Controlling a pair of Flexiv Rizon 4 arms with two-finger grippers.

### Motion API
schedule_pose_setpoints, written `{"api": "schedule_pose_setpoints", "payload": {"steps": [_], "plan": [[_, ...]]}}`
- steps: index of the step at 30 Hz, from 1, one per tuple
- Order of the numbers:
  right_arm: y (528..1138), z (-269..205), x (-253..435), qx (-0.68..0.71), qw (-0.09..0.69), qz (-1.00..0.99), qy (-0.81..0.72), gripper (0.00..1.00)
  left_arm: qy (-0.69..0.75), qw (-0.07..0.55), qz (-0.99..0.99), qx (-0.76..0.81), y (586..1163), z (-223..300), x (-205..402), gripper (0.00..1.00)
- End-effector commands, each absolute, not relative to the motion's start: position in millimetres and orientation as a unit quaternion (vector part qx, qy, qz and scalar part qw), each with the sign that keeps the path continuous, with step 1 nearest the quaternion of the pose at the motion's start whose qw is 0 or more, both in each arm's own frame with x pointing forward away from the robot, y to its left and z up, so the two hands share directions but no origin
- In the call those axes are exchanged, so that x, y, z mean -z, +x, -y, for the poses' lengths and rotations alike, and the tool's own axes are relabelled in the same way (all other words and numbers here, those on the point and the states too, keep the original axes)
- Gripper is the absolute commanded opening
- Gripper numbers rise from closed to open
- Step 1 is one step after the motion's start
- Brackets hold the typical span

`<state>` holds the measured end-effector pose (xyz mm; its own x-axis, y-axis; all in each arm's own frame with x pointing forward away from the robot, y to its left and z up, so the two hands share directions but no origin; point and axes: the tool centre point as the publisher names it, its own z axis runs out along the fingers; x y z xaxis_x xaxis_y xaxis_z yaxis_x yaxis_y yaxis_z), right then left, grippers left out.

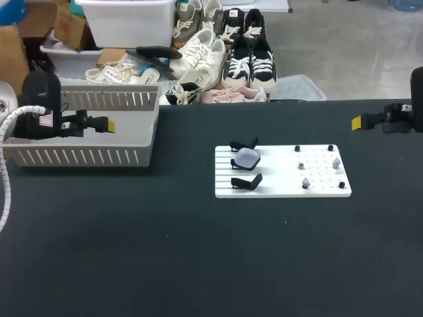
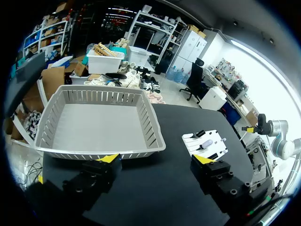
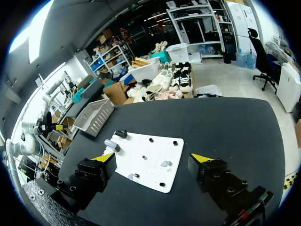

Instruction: Pick up each earbud case from the left stands, insert the matching earbuds, close the lid, and place the case in the box.

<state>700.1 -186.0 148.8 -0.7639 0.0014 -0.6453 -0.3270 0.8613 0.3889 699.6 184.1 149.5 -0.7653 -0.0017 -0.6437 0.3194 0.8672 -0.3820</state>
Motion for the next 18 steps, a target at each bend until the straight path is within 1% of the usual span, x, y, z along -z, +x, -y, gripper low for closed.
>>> {"api": "schedule_pose_setpoints", "payload": {"steps": [1, 8, 12, 18], "plan": [[700.7, 186.6, -149.2, -0.248, 0.33, -0.906, -0.091, 1.0, 0.091, 0.33, -0.908, 0.241, 700.8, -185.4, -149.0, 1.0], [700.7, 186.6, -149.2, -0.248, 0.33, -0.906, -0.091, 1.0, 0.145, 0.35, -0.895, 0.235, 705.7, -185.5, -149.9, 1.0], [700.7, 186.6, -149.2, -0.248, 0.33, -0.906, -0.091, 1.0, 0.195, 0.371, -0.877, 0.233, 711.7, -178.2, -156.0, 1.0], [700.7, 186.6, -149.2, -0.248, 0.33, -0.906, -0.091, 1.0, 0.299, 0.384, -0.841, 0.238, 719.0, -161.8, -164.5, 1.0]]}}
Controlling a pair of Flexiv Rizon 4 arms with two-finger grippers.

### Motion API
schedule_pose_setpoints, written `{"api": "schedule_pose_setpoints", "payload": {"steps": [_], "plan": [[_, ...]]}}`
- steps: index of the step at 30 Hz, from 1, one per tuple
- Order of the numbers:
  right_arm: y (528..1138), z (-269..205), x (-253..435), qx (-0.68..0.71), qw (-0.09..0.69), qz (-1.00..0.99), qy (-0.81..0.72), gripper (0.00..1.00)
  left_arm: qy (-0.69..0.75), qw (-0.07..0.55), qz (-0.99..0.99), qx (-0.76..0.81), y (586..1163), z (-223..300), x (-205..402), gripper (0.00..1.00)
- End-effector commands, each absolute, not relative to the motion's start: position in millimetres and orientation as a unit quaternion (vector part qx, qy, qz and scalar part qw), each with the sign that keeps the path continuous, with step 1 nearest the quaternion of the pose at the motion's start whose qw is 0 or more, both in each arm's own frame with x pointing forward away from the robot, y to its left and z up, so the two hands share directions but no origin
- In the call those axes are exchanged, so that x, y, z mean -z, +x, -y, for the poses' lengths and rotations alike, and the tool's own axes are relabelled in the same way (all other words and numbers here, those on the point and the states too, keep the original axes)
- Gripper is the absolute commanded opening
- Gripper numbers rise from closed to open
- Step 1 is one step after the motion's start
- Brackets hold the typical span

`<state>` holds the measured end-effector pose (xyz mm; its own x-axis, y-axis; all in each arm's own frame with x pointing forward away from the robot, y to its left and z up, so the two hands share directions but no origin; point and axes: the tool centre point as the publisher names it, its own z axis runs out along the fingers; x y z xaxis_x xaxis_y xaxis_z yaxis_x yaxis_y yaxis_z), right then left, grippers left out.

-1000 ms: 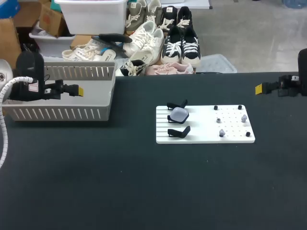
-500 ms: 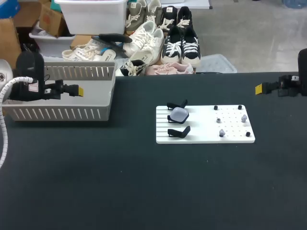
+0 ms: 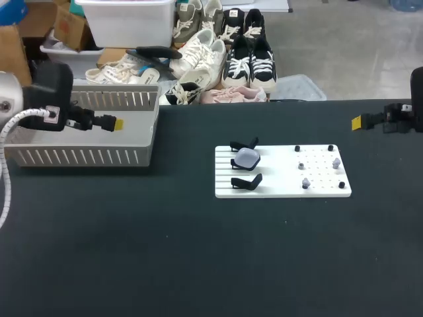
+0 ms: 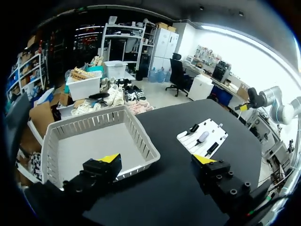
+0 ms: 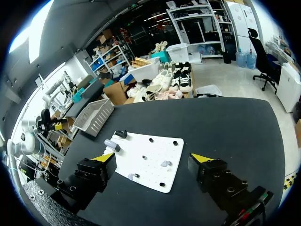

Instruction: Pick up each earbud case from the left stands, insert the matching earbuds, close the lid, and place the case in the box.

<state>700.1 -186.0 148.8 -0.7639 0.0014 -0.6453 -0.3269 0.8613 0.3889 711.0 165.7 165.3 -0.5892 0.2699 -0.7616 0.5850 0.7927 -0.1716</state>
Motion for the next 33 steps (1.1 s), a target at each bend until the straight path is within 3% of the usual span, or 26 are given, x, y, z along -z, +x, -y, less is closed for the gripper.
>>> {"api": "schedule_pose_setpoints", "payload": {"steps": [1, 19, 33], "plan": [[700.7, 186.6, -149.2, -0.248, 0.33, -0.906, -0.091, 1.0, 0.323, 0.386, -0.83, 0.24, 720.4, -157.4, -166.3, 1.0], [700.7, 186.6, -149.2, -0.248, 0.33, -0.906, -0.091, 1.0, 0.586, 0.374, -0.669, 0.263, 728.2, -100.8, -155.5, 1.0], [700.7, 186.6, -149.2, -0.248, 0.33, -0.906, -0.091, 1.0, 0.644, 0.356, -0.609, 0.295, 727.2, -47.1, -122.3, 1.0]]}}
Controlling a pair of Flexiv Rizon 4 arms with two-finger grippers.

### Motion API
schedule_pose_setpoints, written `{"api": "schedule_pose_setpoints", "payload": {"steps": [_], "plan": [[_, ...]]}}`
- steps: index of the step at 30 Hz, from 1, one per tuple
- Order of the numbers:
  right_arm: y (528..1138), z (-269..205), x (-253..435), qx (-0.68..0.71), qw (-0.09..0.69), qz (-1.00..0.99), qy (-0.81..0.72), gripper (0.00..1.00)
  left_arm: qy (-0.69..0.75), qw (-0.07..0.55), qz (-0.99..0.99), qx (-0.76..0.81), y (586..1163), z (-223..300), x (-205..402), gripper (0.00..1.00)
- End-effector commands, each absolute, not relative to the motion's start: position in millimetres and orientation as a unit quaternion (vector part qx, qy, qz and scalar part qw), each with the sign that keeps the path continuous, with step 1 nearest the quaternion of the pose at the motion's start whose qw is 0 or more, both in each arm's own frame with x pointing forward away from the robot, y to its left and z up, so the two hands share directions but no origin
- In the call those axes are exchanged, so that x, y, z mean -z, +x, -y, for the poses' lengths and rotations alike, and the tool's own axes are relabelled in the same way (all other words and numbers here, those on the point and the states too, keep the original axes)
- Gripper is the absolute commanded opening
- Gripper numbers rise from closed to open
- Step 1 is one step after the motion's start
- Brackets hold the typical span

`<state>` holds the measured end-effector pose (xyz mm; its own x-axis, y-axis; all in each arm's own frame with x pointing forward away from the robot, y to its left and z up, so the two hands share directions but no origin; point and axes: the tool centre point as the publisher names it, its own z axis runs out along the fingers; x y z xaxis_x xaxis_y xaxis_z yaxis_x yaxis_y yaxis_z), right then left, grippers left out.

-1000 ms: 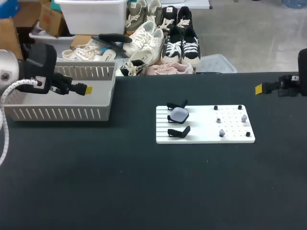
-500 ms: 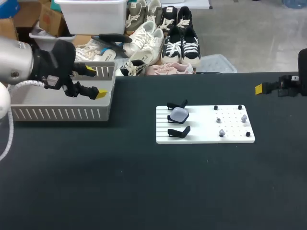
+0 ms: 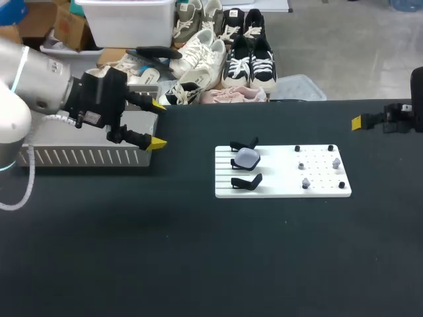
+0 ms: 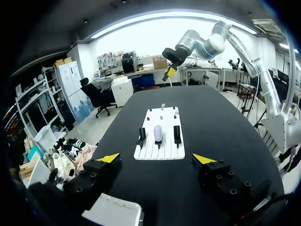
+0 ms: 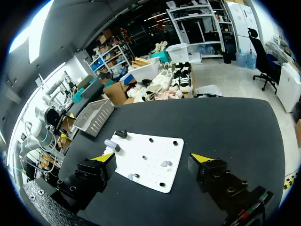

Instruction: Pick up each earbud case from the left stands, insert the matching earbuds, close the lid, and place the case in the box.

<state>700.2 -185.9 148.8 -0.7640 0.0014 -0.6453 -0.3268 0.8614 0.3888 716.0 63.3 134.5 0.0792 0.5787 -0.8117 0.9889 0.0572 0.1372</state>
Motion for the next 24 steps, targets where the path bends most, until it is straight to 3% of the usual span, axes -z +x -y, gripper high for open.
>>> {"api": "schedule_pose_setpoints", "payload": {"steps": [1, 16, 24], "plan": [[700.7, 186.6, -149.2, -0.248, 0.33, -0.906, -0.091, 1.0, 0.645, 0.354, -0.61, 0.296, 726.7, -42.7, -119.9, 1.0], [700.7, 186.6, -149.2, -0.248, 0.33, -0.906, -0.091, 1.0, 0.629, 0.332, -0.642, 0.287, 722.3, 1.0, -88.9, 1.0], [700.7, 186.6, -149.2, -0.248, 0.33, -0.906, -0.091, 1.0, 0.624, 0.334, -0.642, 0.296, 719.7, 16.5, -81.3, 0.78]]}}
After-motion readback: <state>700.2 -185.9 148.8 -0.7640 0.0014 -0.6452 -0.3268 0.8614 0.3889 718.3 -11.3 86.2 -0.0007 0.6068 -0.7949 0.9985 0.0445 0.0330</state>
